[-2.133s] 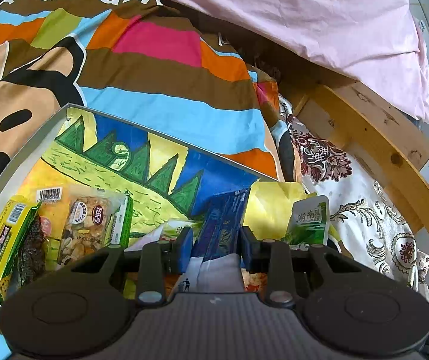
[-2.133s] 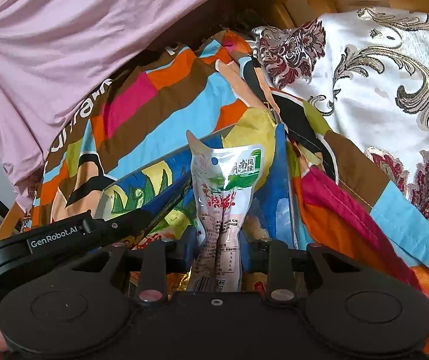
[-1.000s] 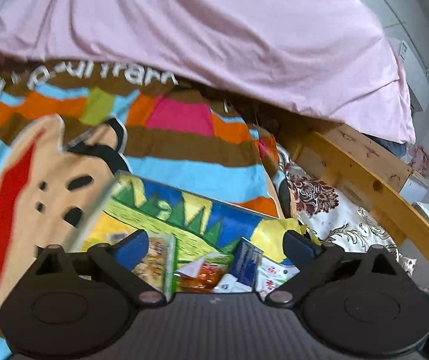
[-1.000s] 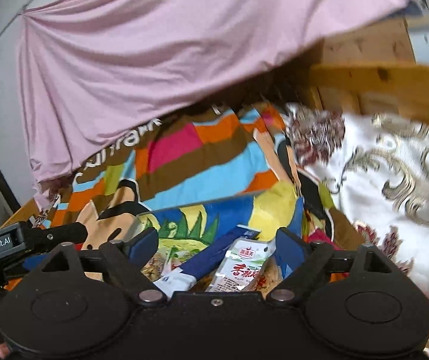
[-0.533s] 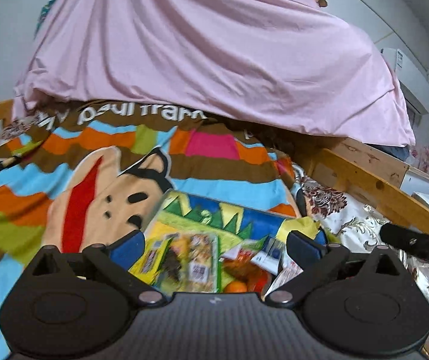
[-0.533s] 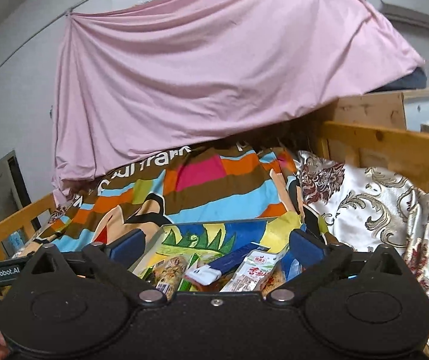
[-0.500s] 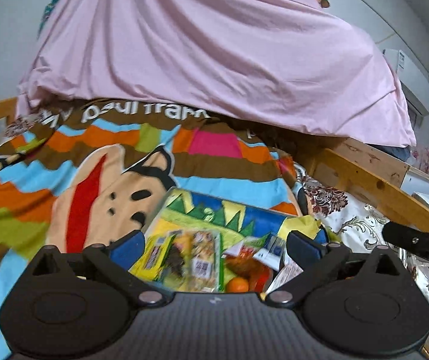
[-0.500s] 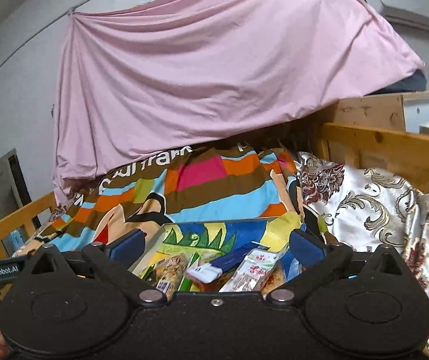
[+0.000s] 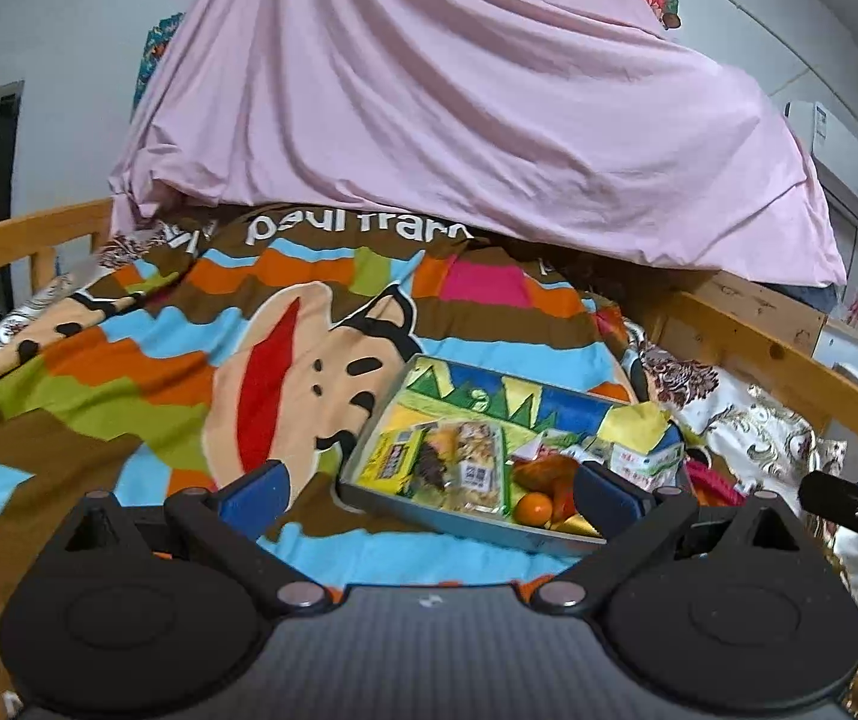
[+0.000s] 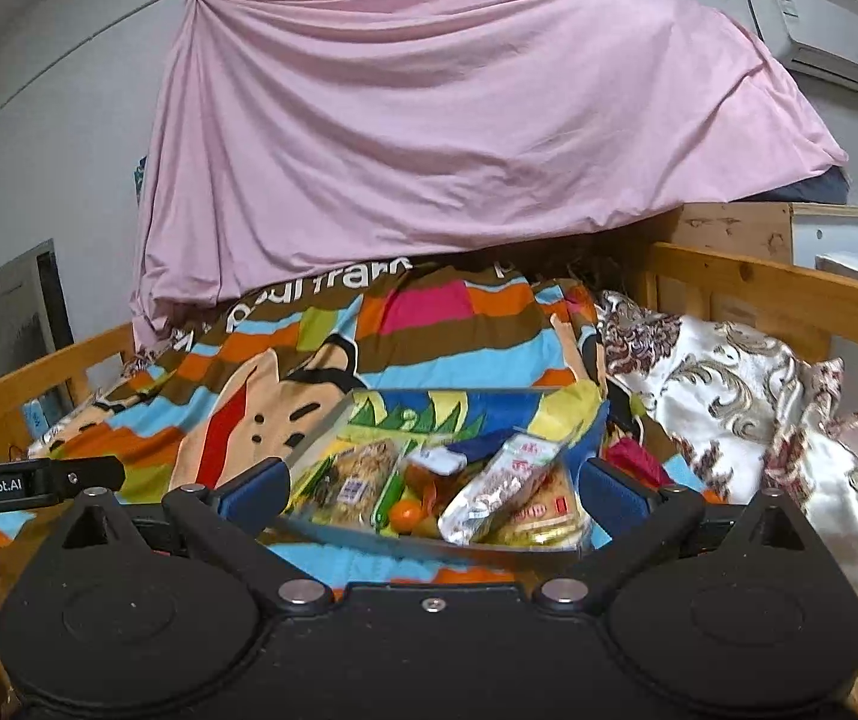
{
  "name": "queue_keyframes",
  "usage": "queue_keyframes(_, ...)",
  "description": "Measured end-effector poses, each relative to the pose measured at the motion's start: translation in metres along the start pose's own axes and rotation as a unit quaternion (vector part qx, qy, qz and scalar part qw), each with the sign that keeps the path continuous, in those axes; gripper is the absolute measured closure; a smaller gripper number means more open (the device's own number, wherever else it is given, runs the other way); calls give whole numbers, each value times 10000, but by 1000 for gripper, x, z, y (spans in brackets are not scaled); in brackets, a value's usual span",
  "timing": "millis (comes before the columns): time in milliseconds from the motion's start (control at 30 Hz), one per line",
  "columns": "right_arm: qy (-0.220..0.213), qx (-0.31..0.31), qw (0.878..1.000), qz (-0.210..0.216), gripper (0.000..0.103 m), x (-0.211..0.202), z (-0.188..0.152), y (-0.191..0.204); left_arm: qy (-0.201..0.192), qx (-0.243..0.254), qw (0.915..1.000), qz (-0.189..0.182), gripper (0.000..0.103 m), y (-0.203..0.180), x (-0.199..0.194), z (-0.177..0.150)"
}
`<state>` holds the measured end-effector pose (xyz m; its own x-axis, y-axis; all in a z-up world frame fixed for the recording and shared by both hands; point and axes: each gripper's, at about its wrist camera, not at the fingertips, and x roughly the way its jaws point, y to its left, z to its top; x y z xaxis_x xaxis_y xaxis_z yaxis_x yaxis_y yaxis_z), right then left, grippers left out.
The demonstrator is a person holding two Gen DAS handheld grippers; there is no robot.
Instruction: Organize snacks
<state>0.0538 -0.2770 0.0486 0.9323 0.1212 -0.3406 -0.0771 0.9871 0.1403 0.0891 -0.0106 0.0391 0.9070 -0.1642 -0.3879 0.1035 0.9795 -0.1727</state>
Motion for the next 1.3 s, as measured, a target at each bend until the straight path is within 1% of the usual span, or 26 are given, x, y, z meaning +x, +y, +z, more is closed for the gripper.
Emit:
queue_keyframes(233,145,-135,9998,-50,1,-17,-16,9,-43,240,9997,95,0,1,-23,-19)
queue_keyframes(533,298,-335,9989,-137,1,-22,-28,17,-1,412,9991,123,0,3,-34,-40)
queue_keyframes(733,411,-481,9978,-174,1,-20,-32,20,23,362,9992,155,0,5,-35,-46)
queue_keyframes(1300,637,-452,9966,-256,1,-11,-36,17,152,327,9990,260,0,11,-31,-52)
